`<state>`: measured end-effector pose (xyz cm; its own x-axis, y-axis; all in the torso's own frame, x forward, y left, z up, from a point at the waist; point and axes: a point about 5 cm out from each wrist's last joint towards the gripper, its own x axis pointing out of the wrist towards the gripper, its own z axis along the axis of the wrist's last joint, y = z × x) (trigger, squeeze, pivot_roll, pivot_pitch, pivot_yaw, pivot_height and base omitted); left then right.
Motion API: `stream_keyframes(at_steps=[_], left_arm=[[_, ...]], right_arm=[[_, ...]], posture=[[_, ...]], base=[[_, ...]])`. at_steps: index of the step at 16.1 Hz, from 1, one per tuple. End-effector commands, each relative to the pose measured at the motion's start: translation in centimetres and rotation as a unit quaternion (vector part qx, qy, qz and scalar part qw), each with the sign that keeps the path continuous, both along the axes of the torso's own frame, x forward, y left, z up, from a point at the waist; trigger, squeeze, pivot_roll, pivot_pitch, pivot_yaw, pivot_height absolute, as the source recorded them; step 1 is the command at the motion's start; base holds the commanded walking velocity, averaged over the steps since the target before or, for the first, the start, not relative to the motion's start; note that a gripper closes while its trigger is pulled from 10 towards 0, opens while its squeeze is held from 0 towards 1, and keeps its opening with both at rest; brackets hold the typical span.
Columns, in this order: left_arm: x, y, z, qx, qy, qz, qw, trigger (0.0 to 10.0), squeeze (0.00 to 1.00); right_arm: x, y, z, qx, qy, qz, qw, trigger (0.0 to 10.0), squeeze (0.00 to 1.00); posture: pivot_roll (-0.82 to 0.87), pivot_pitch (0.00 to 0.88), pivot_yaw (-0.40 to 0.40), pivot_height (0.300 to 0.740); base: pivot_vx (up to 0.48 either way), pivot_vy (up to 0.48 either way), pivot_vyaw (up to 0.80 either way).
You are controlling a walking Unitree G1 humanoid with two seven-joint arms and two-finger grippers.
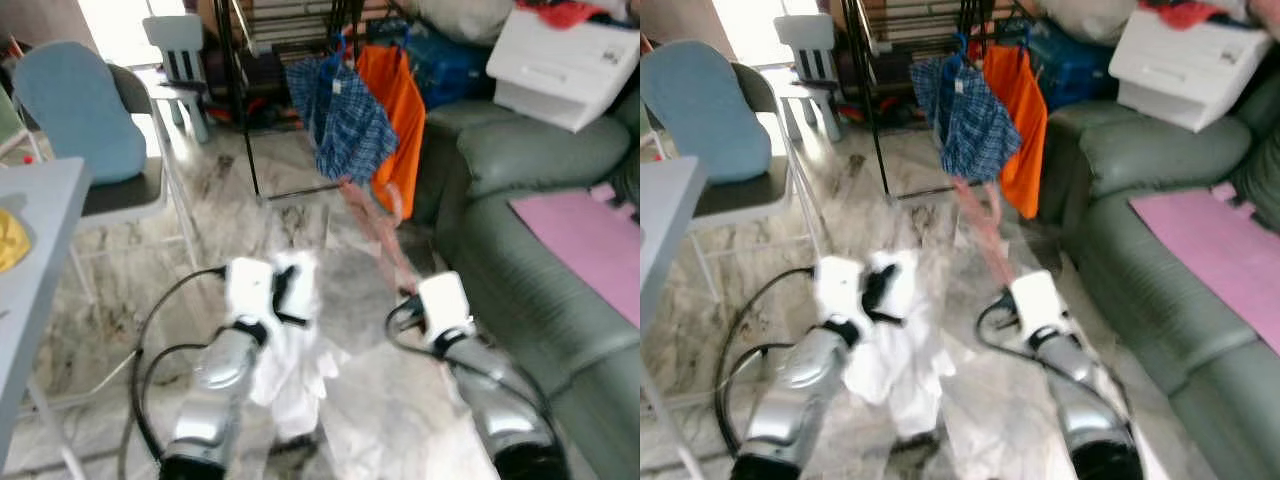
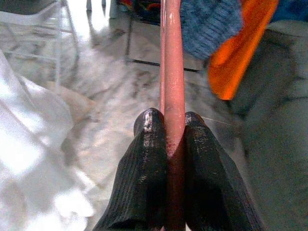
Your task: Hang hanger
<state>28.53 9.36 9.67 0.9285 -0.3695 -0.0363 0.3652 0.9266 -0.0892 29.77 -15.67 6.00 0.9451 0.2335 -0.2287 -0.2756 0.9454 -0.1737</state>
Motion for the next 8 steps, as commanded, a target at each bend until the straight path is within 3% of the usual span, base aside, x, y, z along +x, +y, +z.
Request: stream_keyframes(at_steps=[1, 4, 5, 6, 7, 8], left_arm=[[0.5, 0.9, 0.8, 0.005, -0.02, 0.009, 1.0, 10.0, 0.0], [1.2, 2.2, 1.2, 0.055, -0.037, -0.014, 0.998, 10.0, 0.0], [1.4, 3.2, 1.5, 0.145, -0.056, -0.11, 0.982, 10.0, 0.0], [1.3, 3.7, 1.3, 0.201, -0.06, -0.162, 0.964, 10.0, 0.0], [1.3, 5.0, 0.9, 0.314, -0.066, -0.246, 0.914, 10.0, 0.0], [1.6, 6.1, 0.4, 0.377, -0.053, -0.283, 0.88, 10.0, 0.0]], right_arm=[[0.2, 0.5, 0.4, 0.008, -0.008, 0.006, 1.0, 10.0, 0.0], [0.3, 0.1, 0.6, 0.004, -0.01, 0.005, 1.0, 10.0, 0.0], [0.6, -0.6, 1.2, -0.01, -0.015, 0.008, 1.0, 10.0, 0.0], [0.8, -1.0, 1.4, -0.017, -0.016, 0.014, 1.0, 10.0, 0.0], [1.2, -1.6, 2.0, -0.035, -0.014, 0.03, 0.999, 10.0, 0.0], [1.5, -2.1, 2.4, -0.053, -0.016, 0.039, 0.998, 10.0, 0.0]], posture=[[-0.21, 0.0, 0.0, 0.74], [-0.21, 0.0, 0.007, 0.74], [-0.21, 0.0, 0.012, 0.74], [-0.21, 0.0, 0.014, 0.74], [-0.2, 0.0, 0.023, 0.74], [-0.2, 0.0, 0.028, 0.74]], base=[[0.0, 0.0, 0.0], [0.0, 0.0, 0.0], [0.0, 0.0, 0.0], [0.0, 0.0, 0.0], [0.0, 0.0, 0.0], [0.0, 0.0, 0.0]])
